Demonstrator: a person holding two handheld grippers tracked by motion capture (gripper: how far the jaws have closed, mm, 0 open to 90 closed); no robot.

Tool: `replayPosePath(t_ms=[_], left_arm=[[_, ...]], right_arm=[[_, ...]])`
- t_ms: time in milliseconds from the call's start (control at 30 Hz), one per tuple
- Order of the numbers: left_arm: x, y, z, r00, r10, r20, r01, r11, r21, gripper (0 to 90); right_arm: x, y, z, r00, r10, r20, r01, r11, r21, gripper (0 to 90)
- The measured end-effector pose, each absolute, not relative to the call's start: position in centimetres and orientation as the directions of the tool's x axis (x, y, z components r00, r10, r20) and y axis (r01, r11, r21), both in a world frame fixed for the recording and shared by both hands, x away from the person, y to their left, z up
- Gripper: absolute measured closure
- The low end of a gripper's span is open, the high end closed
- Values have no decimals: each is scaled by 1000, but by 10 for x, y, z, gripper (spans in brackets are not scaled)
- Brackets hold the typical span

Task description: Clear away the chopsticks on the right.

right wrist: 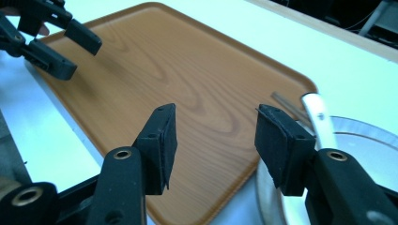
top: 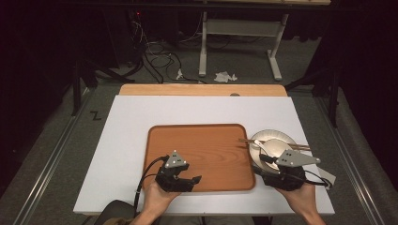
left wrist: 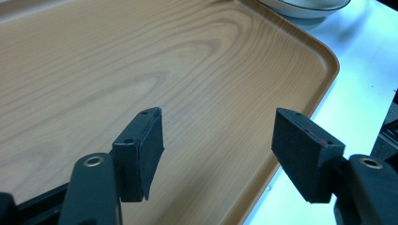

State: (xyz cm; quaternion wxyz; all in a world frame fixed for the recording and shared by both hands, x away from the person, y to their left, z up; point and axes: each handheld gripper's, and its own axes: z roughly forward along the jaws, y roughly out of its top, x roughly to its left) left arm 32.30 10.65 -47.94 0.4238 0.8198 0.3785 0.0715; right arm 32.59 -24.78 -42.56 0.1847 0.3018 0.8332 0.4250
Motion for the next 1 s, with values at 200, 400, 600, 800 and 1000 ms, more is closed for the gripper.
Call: replayPosePath(t_ms=[200,400,600,800,1000], left_arm=[[323,107,-479,702,683,-203,559,-351,752,343],[323,106,-480,704,682,-198,556,-356,751,344],[323,106,-480,704,683,-197,555,-356,752,345],[323,106,-480,704,683,-194,555,-358,751,346],[323,107,-480,702,685,-193,555,-358,751,347]], right_arm=[[331,-259,-415,-742,668,-53,347,450,823,512],[337,-268,-407,-735,674,-76,345,468,814,518],[348,-282,-397,-713,694,-101,346,473,810,535],[360,-291,-390,-699,706,-118,359,488,795,554],[373,-303,-386,-672,729,-132,378,491,785,579]])
